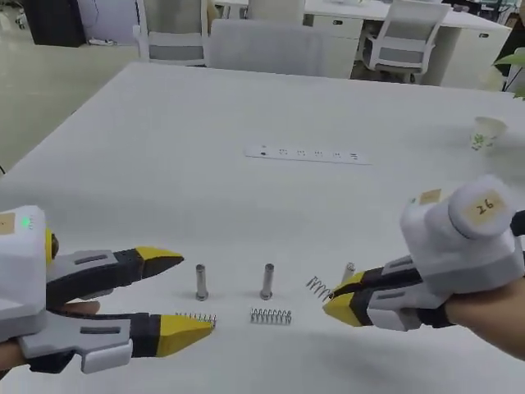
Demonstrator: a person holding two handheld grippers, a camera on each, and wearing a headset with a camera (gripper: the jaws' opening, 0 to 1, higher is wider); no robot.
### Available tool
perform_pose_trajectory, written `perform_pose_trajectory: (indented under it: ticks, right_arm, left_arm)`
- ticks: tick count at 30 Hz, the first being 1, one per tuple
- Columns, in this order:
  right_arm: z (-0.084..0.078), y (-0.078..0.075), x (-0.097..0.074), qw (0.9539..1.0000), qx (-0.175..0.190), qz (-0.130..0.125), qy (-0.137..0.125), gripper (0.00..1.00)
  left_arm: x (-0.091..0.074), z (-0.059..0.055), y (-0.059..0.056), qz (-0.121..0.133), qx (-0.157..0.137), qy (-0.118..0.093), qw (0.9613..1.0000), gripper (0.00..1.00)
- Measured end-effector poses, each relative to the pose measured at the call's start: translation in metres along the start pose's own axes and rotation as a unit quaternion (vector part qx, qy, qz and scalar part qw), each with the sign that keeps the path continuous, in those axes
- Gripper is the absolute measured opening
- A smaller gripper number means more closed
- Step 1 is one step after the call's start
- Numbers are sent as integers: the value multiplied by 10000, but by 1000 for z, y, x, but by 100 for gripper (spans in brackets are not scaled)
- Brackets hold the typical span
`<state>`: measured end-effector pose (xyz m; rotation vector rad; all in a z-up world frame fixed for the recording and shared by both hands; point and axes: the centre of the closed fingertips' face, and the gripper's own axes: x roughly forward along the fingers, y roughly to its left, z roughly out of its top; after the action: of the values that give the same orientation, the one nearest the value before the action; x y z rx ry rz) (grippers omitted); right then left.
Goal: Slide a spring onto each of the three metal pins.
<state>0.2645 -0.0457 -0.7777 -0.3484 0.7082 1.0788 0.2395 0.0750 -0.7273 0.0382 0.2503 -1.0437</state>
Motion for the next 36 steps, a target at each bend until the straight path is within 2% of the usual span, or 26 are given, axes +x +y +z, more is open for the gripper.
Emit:
perform_pose_trajectory:
  ticks: [9,11,18,28,36]
  right_arm:
    - [19,7,-5,9987,125,143,-483,8]
    - [21,9,-5,9983,105,172,-547,8]
    - [36,16,-8,9960,44,303,-844,8]
    - [57,28,-13,9916,-57,474,-1204,8]
    - [64,37,-12,9898,-151,564,-1302,8]
  left_arm:
    - [7,19,-8,-353,-62,-267,9990,38]
    - [8,24,-10,-441,-156,-364,9982,33]
    - [16,38,-12,-636,-470,-623,9949,25]
    - [35,40,-20,-883,-515,-528,9934,24]
    - [46,40,-20,-927,-595,-472,9928,18]
